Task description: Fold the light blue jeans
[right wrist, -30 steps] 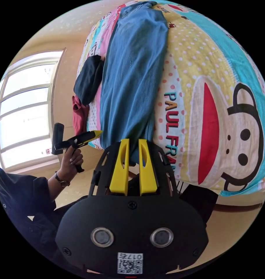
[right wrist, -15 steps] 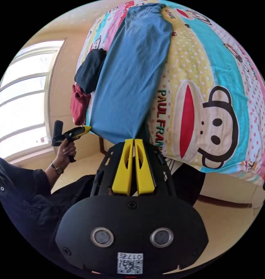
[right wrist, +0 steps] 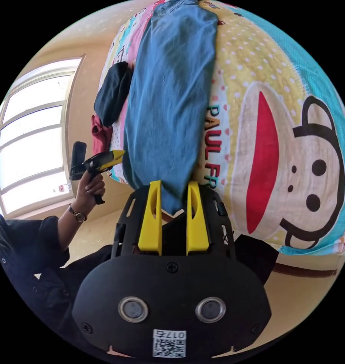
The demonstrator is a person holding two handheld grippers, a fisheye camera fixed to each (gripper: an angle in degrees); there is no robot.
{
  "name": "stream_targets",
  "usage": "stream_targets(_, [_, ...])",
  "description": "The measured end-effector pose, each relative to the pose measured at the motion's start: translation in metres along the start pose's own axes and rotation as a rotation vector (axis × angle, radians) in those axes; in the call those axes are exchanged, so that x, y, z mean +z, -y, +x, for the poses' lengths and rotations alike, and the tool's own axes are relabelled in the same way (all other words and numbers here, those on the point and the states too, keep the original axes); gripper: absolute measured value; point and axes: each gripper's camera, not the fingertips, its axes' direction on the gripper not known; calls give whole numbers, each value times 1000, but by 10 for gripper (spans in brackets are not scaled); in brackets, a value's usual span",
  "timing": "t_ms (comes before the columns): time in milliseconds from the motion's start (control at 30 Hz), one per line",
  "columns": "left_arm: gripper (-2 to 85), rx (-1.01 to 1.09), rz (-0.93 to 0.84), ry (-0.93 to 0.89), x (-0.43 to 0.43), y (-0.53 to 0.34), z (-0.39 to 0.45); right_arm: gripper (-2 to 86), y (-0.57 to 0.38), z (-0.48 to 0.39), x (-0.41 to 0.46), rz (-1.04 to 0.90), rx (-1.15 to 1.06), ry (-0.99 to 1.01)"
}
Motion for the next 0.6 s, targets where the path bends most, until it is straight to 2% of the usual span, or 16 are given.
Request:
stream_targets(67, [45,-109,-45,-164,10,-5,-4,45,0,2,-5,-92,-23,93])
stream_targets(167, [31,9,-61,-179,1,-21,30,36,-15,5,-47,-96,-28,177])
stream_targets(300, [12,84,-110,-124,-3,-44,52,36,-47,1,-92,-174,-120,19])
stream_targets(433, [28,-85,-273,21,34,-63,14,49,-59,25,-78,-329,-38,-140])
stream_targets(467, [59,-99,-258,-4,34,-61,8,60,-58,33,-78,-353,-11,-170])
stream_targets(533, [70,-85,-173,-83,22,-50,5,83,-52,41,-89,-320,5,-131])
stream_targets(600, [78,-42,-96,-126,10,-28,8,101,-40,52,-116,-205,21,-45])
